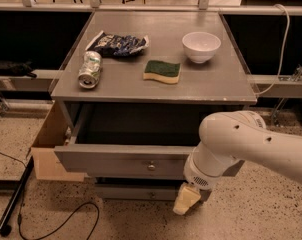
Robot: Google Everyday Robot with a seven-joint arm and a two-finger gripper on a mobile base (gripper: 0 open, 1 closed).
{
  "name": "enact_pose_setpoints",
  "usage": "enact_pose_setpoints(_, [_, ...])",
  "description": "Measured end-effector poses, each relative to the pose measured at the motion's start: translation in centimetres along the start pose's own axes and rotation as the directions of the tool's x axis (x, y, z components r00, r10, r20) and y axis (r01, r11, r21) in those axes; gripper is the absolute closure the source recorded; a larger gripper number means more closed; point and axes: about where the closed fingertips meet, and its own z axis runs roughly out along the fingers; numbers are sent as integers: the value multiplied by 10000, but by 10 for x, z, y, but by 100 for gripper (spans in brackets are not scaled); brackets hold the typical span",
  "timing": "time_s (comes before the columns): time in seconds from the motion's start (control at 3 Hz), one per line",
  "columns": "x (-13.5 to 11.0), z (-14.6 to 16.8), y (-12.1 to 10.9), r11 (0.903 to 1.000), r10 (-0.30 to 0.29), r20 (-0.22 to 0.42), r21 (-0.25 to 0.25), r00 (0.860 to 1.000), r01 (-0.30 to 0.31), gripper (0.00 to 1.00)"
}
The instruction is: Close top drawer
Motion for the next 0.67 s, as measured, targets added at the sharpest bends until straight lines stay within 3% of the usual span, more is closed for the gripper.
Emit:
enact_pose_setpoints(0.33, [-1,0,-4,9999,26,-59,98,10000,-25,57])
enact_pose_setpoints(0.67, [-11,-1,-38,9966,190,-443,805,9988,-154,80])
